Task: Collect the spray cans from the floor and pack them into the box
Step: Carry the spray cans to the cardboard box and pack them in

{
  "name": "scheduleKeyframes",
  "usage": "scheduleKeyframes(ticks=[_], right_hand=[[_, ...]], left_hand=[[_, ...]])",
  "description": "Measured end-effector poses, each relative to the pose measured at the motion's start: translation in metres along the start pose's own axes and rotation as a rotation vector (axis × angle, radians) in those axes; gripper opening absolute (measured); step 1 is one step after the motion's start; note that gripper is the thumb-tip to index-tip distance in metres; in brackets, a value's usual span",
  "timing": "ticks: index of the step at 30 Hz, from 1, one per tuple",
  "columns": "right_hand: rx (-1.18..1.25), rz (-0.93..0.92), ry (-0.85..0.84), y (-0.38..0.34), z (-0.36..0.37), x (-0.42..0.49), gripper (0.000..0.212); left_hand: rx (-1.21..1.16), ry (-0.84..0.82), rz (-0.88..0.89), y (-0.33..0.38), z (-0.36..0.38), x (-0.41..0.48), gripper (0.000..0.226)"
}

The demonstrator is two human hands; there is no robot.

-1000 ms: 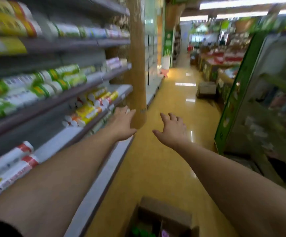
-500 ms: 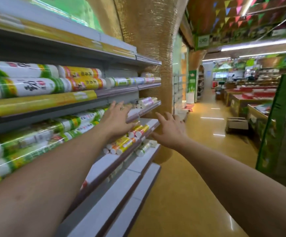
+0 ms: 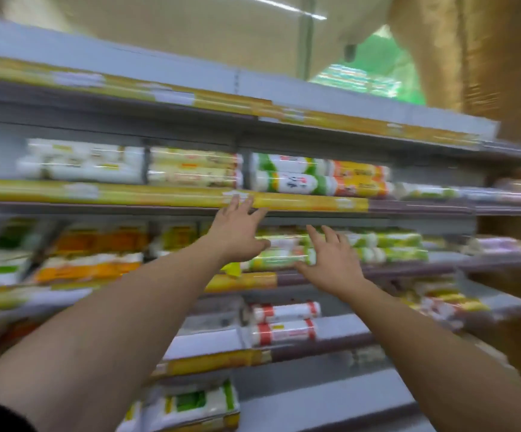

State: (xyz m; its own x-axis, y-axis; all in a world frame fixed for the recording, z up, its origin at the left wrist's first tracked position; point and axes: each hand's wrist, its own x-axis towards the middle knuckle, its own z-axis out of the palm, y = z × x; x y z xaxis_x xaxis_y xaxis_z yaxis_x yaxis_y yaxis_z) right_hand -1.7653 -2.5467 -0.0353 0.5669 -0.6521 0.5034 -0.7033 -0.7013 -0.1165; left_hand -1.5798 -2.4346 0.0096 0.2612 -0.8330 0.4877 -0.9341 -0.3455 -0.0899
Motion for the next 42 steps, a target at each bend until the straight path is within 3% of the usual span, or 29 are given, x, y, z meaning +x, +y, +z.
scheduleKeyframes(ticks=[7, 17, 25, 34, 42], right_hand=[[0.192, -0.299, -0.045, -0.160, 0.020, -0.006, 0.092], [0.380, -0.682, -0.129, -0.426, 0.018, -0.069, 0.096], [0.477, -0.841, -0.192, -0.646, 0.035, -0.133, 0.096], [0.563, -0.932, -0.421, -0.831, 0.082, -0.209, 0.095], [0.585, -1.028, -0.586, -0.952, 0.161, -0.247, 0.097]], left_hand=[[0.175, -0.059, -0.369, -0.130, -0.060, -0.132, 0.084], [0.361, -0.031, -0.683, -0.277, -0.153, -0.318, 0.083], [0.374, -0.068, -0.928, -0.426, -0.190, -0.482, 0.086], [0.374, -0.214, -1.153, -0.552, -0.173, -0.649, 0.086], [0.313, -0.287, -1.306, -0.641, -0.122, -0.736, 0.084]])
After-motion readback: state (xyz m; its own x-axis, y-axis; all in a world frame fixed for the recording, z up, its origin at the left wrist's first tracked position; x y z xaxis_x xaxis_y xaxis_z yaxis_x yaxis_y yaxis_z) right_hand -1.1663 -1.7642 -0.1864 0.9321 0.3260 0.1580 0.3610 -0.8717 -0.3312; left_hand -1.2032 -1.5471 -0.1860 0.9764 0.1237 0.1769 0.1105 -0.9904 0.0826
